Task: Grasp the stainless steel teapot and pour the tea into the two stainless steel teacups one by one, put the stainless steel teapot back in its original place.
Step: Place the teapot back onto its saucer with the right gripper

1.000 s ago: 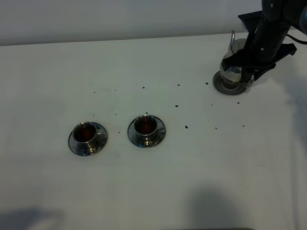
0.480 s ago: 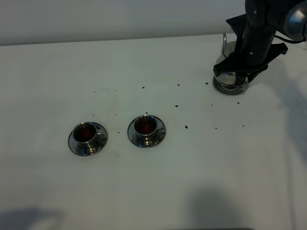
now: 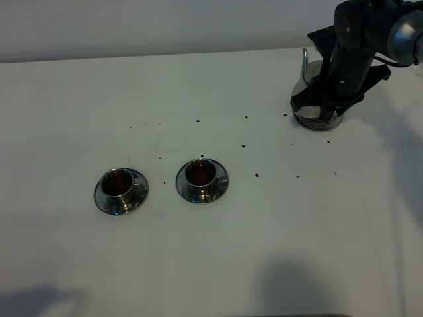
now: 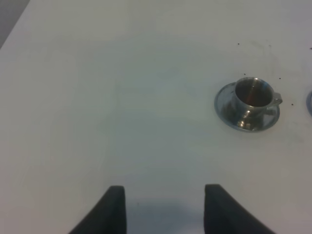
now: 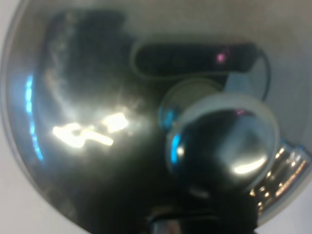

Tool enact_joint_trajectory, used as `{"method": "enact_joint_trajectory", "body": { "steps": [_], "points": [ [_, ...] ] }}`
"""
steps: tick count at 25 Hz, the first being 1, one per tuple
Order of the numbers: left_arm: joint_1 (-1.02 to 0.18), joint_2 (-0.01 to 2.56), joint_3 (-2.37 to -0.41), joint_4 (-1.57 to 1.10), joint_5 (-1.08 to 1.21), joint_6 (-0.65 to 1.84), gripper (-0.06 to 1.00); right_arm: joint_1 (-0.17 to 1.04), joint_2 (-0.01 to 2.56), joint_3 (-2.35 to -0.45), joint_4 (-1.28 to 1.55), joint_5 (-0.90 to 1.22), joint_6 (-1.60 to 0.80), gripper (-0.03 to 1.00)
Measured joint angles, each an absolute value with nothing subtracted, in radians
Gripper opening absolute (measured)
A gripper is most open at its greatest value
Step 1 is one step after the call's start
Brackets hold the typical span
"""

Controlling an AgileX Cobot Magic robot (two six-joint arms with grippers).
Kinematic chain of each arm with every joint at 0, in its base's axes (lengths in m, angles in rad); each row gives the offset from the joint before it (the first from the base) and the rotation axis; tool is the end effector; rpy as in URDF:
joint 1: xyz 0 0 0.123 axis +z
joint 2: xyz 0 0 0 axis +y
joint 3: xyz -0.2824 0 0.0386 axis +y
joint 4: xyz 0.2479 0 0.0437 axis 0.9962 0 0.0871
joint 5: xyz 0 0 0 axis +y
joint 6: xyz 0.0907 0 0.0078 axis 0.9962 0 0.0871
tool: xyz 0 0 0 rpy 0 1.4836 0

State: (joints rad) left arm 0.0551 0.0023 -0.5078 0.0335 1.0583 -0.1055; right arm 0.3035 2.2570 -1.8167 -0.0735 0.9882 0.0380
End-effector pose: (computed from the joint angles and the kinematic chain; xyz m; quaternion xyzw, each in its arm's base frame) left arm -0.0055 0.0024 0.2796 -0.0689 0.8482 0.0035 0.5251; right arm 0.4524 0.1358 0.1624 -0.1478 0.9818 -0.0129 0.1183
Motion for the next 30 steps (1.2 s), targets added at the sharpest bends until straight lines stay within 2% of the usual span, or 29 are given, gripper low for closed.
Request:
{"method": "enact_joint_trajectory", "body": {
  "steps": [30],
  "points": [
    [0.055, 0.002, -0.508, 0.034, 1.058, -0.105, 0.41, 0.303, 2.263, -1.817, -0.124, 1.027, 0.049, 0.18]
  ]
}}
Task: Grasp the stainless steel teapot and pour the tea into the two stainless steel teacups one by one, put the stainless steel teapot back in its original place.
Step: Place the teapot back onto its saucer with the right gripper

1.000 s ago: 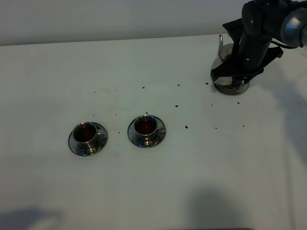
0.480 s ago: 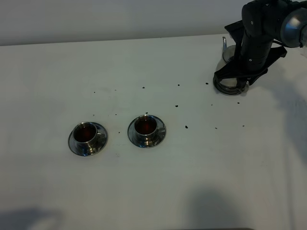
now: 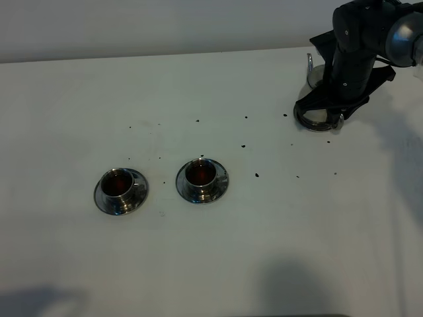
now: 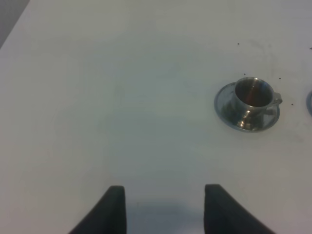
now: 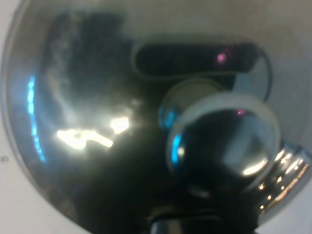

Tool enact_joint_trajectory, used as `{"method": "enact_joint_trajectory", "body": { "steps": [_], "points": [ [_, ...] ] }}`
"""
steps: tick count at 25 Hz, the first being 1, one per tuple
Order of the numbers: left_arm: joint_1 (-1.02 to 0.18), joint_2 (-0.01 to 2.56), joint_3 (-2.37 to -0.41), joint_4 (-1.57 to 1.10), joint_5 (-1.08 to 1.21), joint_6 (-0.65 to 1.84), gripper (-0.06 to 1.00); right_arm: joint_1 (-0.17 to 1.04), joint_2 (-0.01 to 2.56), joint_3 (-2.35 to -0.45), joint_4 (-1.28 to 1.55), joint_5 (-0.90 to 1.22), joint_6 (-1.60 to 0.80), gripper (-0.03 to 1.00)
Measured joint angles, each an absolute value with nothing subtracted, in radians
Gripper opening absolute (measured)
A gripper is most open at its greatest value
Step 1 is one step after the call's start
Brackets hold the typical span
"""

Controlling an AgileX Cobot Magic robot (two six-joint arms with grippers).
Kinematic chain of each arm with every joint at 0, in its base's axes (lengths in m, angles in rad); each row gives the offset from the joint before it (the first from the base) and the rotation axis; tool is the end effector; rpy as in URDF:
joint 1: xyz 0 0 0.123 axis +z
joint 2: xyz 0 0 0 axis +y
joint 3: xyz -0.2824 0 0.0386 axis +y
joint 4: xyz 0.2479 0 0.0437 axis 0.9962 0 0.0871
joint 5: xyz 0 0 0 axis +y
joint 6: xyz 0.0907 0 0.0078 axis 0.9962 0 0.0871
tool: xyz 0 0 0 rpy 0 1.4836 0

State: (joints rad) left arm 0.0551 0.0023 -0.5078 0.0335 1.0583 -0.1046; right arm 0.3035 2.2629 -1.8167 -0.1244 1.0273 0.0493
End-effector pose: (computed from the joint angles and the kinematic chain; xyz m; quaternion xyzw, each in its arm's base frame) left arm -0.0055 0.0024 0.2796 -0.0686 0.8483 0.0037 0.5251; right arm 0.4507 0.1310 0.1593 -0.1529 0.9824 -0.0389 0.1003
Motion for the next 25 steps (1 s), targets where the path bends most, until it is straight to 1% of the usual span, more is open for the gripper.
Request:
{"method": "enact_joint_trajectory", "body": {
  "steps": [17, 20, 25],
  "points": [
    [0.055, 0.002, -0.508, 0.034, 1.058, -0.102, 0.41, 0.303, 2.275, -1.814, -0.124, 1.001, 0.062, 0.19],
    [0.055, 0.002, -0.508, 0.034, 1.058, -0.102, 0.41, 0.303, 2.275, -1.814, -0.124, 1.006, 0.067, 0.28],
    [0.055, 0.002, -0.508, 0.034, 1.058, -0.102, 0.41, 0.303, 2.274, -1.814, -0.124, 1.029, 0.070, 0.49]
  ]
}}
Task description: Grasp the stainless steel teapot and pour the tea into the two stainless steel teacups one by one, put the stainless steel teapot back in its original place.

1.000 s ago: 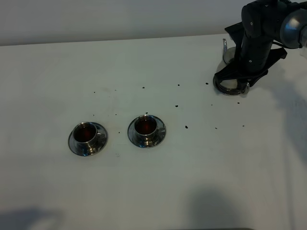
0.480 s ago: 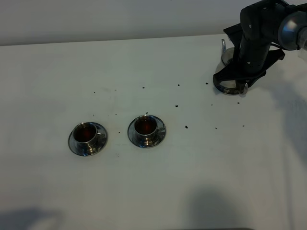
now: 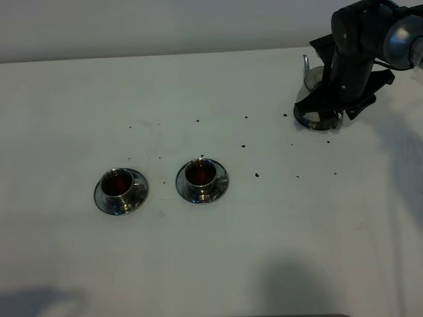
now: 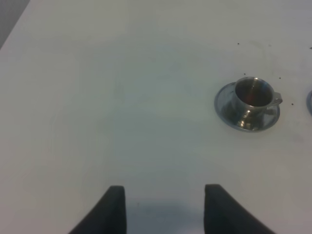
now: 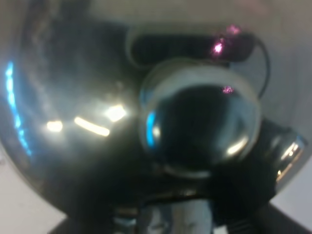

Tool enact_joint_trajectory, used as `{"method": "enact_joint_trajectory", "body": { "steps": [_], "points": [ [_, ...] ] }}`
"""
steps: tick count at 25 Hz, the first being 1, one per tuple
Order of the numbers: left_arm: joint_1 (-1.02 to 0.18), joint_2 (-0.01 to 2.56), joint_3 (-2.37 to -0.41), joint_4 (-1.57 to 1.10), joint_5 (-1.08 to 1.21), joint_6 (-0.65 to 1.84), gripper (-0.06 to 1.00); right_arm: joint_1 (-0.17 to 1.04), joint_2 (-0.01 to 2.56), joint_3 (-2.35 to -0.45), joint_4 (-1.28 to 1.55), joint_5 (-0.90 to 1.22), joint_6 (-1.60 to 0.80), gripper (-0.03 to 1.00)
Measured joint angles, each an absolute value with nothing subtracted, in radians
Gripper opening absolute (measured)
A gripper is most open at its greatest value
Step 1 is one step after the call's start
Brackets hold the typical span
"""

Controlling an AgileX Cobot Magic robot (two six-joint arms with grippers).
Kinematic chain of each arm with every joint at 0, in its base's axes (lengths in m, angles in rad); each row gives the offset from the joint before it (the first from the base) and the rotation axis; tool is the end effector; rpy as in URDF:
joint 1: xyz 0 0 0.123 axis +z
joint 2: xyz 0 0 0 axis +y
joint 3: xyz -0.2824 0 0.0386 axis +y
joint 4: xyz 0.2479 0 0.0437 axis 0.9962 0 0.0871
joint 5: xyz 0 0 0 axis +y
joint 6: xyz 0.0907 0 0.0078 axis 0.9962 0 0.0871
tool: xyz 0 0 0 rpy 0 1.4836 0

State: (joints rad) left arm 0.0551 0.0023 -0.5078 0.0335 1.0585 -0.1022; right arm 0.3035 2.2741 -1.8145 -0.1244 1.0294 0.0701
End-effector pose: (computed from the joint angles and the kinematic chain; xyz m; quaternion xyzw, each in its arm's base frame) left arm -0.0055 0.0024 0.2796 -0.0675 0.8484 0.0044 0.5250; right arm 0.4505 0.1309 0.1534 -0.1430 0.9845 -0.0392 0.0931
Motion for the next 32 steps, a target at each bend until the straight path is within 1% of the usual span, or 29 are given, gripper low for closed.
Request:
{"method": "enact_joint_trajectory", "body": {
  "steps": [3, 5, 9, 14, 17, 22, 28, 32],
  "points": [
    [0.055, 0.002, -0.508, 0.034, 1.058, -0.102, 0.41, 0.303, 2.266, -1.814, -0.125, 1.061, 0.070, 0.58],
    [0.055, 0.002, -0.508, 0.034, 1.058, -0.103, 0.41, 0.303, 2.244, -1.814, -0.125, 1.101, 0.070, 0.60],
    [0.055, 0.002, -0.508, 0.034, 1.058, -0.103, 0.41, 0.303, 2.186, -1.814, -0.110, 1.196, 0.055, 0.59],
    [0.055, 0.002, -0.508, 0.034, 1.058, -0.103, 0.41, 0.305, 2.079, -1.759, -0.023, 1.207, 0.006, 0.53],
    [0.055, 0.002, -0.508, 0.034, 1.058, -0.104, 0.41, 0.314, 1.972, -1.664, 0.000, 1.210, -0.008, 0.52],
    [0.055, 0.002, -0.508, 0.034, 1.058, -0.105, 0.41, 0.345, 1.740, -1.415, 0.005, 1.209, -0.009, 0.51],
    [0.055, 0.002, -0.508, 0.034, 1.058, -0.105, 0.41, 0.424, 1.422, -1.072, 0.021, 1.104, -0.009, 0.51],
    [0.055, 0.002, -0.508, 0.034, 1.058, -0.105, 0.41, 0.433, 1.235, -0.874, 0.038, 1.040, -0.014, 0.51]
  ]
}}
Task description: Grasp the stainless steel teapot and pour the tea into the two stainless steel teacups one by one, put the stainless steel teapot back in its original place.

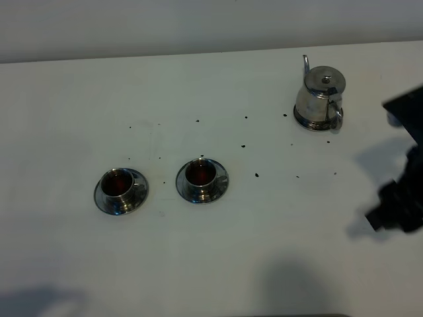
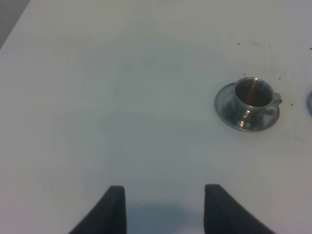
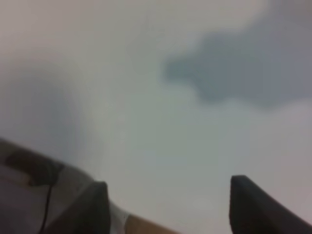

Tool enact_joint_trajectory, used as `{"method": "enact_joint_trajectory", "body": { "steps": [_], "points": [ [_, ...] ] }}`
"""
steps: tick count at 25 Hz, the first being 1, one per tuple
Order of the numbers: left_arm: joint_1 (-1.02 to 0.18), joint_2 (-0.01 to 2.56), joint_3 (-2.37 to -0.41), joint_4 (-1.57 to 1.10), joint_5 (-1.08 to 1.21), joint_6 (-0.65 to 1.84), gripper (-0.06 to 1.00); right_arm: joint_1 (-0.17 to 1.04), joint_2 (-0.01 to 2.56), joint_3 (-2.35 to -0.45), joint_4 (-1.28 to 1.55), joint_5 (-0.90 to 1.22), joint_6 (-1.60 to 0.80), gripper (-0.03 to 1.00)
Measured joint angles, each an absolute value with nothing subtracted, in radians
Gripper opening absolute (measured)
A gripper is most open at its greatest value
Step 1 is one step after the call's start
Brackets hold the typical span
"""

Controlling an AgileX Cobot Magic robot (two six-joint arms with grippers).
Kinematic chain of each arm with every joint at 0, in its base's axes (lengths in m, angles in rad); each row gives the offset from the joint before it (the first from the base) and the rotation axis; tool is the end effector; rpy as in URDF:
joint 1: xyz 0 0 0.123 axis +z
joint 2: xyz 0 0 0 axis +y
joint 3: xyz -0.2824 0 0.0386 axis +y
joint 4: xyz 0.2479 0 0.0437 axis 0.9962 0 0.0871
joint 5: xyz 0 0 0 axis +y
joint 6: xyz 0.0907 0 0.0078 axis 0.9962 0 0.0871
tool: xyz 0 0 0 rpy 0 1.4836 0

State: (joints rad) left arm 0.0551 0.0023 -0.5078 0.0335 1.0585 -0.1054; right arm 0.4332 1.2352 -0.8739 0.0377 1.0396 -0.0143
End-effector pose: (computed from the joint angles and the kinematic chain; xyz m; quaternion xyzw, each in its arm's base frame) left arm -0.0055 0.0024 0.2796 -0.0689 0.8483 0.0035 0.5250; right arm 0.1928 0.0924 0.2676 -0.2128 0.9685 0.0436 0.1218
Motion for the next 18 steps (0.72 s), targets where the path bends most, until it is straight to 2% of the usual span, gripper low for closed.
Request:
{"method": "enact_joint_trajectory", "body": {
  "steps": [11, 18],
  "points": [
    [0.055, 0.002, -0.508, 0.034, 1.058, -0.105, 0.41, 0.433, 0.801, -0.549, 0.082, 1.030, -0.153, 0.51],
    [0.055, 0.002, -0.508, 0.034, 1.058, -0.105, 0.41, 0.433, 0.584, -0.510, 0.102, 1.086, -0.155, 0.51]
  ]
}}
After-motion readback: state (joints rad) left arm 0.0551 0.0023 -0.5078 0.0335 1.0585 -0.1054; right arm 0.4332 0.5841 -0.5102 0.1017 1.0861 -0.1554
